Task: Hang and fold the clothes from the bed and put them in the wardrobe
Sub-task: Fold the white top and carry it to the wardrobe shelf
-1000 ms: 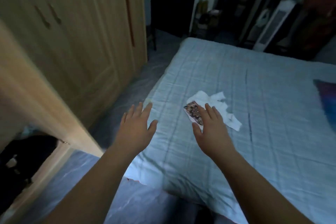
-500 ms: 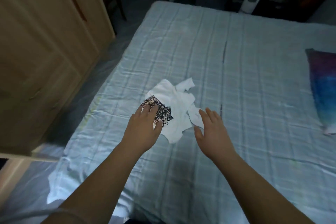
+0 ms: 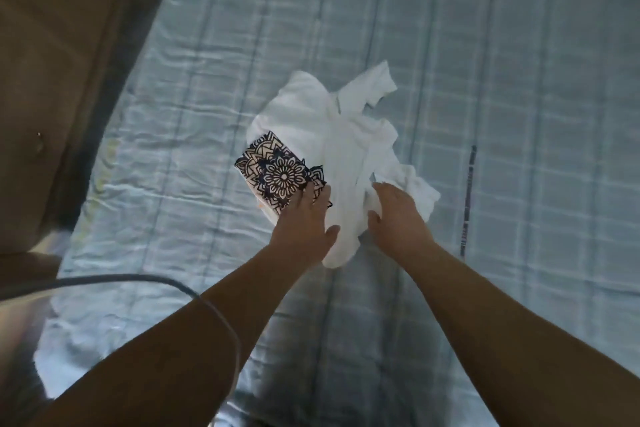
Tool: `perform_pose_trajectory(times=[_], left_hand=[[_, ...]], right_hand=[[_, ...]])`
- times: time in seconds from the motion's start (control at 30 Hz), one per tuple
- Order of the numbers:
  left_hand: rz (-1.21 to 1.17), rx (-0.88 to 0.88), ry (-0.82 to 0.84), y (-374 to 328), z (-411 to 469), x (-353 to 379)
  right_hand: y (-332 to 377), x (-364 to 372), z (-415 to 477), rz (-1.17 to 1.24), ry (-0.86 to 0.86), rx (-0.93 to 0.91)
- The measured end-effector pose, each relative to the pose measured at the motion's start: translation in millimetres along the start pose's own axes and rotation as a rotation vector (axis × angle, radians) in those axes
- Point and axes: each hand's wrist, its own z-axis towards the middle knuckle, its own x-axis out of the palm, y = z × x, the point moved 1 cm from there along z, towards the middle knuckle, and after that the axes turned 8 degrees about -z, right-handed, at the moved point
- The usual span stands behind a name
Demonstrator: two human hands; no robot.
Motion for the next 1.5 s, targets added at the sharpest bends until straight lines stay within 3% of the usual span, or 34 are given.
perform_pose_trajectory(times=[0.1, 0.23, 0.37, 0.47, 0.57, 0.63, 0.73, 0.83, 0.93, 1.03, 1.1, 1.27, 1.5], left_hand=[[0.096, -0.001, 0.069, 10.3, 18.6, 44.0], [0.151, 0.014, -0.079, 20.8, 17.3, 76.8], [0.122, 0.061, -0.199, 25.0, 20.6, 77.3], [-0.197, 0.133, -0.311, 32.8, 13.8, 60.4], [-0.642, 0.001, -0.33, 30.1, -2.5, 20.4], [-0.743, -0.094, -0.408, 21.0, -18.7, -6.4], [-0.939, -0.08, -0.422, 1.6, -51.0, -37.2], [-0.979, -0.001, -0.33, -17.7, -95.7, -51.6], [-1.048, -0.013, -0.365, -33.0, -146.5, -57.0], [-1.247, -0.149, -0.486, -45.9, -192.4, -63.5], [-1.345, -0.191, -0.555, -51.0, -222.6, -73.2], [-1.483, -0.058, -0.598, -53.1, -298.9, -105.5], [-1.423, 0.141, -0.645, -61.8, -388.5, -134.8]], right_hand=[[10.7, 33.2, 22.9, 0.017, 0.076, -0.01], [18.0, 54.3, 31.1, 0.037, -0.036, 0.06], [16.1, 58.8, 31.2, 0.139, -0.053, 0.001], [13.8, 52.8, 27.7, 0.22, 0.002, -0.059], [19.9, 46.1, 15.1, 0.338, 0.054, -0.092], [25.1, 44.8, -0.6, 0.356, 0.005, -0.158], [31.8, 36.5, -28.8, 0.432, -0.127, -0.229], [33.8, 13.2, -63.6, 0.346, -0.349, -0.302], [30.1, -18.7, -107.3, 0.245, -0.513, -0.381], [29.1, -47.9, -162.4, 0.338, -0.449, -0.469], [30.7, -66.3, -199.6, 0.463, -0.396, -0.43], [32.3, -98.9, -275.8, 0.647, -0.441, -0.317], [39.1, -98.0, -373.5, 0.568, -0.585, -0.313]])
